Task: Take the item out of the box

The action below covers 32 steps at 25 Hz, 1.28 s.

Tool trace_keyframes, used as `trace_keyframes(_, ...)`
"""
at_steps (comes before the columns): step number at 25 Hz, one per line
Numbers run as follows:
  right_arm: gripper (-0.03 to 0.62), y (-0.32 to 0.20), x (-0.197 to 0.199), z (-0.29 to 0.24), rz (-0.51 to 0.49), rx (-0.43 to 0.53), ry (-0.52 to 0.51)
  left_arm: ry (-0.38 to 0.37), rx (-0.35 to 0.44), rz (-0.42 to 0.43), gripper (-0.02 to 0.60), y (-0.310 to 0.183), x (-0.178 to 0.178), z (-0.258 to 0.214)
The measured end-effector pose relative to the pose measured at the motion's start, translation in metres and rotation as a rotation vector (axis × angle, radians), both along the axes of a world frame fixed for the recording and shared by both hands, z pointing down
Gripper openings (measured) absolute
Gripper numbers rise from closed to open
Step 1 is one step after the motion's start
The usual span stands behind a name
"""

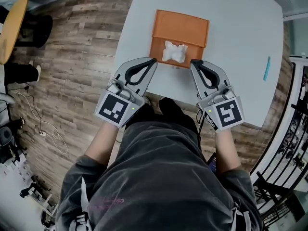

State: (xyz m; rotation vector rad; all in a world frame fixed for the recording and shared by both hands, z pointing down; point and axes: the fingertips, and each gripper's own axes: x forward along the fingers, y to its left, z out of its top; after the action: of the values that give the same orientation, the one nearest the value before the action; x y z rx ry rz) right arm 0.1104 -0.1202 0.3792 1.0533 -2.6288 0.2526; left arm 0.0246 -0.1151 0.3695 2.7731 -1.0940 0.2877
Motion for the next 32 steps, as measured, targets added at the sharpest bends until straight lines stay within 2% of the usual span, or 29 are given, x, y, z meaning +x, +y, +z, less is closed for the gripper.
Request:
trace_keyframes(5,0.028,-0.010,-0.007,0.056,-0.082,-0.072,0.101,-0.015,-0.048,-0.047,0.002,-0.001,-0.006,0.029)
trace_keyframes(8,0.066,-0.017,-0.015,0.089,-0.127,-0.121,0.167,-0.025,-0.072,-0.063,0.002,-0.004,-0.014,0.044)
trace_keyframes(11,0.070,-0.025,-0.022,0.116,-0.164,-0.161,0.221,-0.027,-0.099,-0.071,0.002,-0.005,-0.021,0.056)
trace_keyframes(12,0.094,-0.026,-0.023,0.124,-0.177,-0.174,0.237,-0.025,-0.106,-0.070,0.002,-0.006,-0.021,0.060)
trace_keyframes(17,0.099,-0.032,-0.034,0.159,-0.227,-0.221,0.313,-0.019,-0.146,-0.067,0.002,-0.011,-0.033,0.082)
trace_keyframes(19,0.139,-0.034,-0.038,0.178,-0.249,-0.246,0.365,-0.012,-0.162,-0.075,0.002,-0.016,-0.042,0.092)
trace_keyframes(28,0.143,-0.050,-0.036,0.241,-0.337,-0.292,0.588,0.008,-0.203,-0.089,0.002,-0.036,-0.054,0.119)
trace_keyframes(30,0.172,-0.050,-0.039,0.253,-0.363,-0.308,0.624,0.015,-0.201,-0.090,0.002,-0.039,-0.058,0.121)
trace_keyframes(32,0.172,-0.047,-0.041,0.264,-0.373,-0.324,0.662,0.021,-0.205,-0.090,0.002,-0.040,-0.062,0.123)
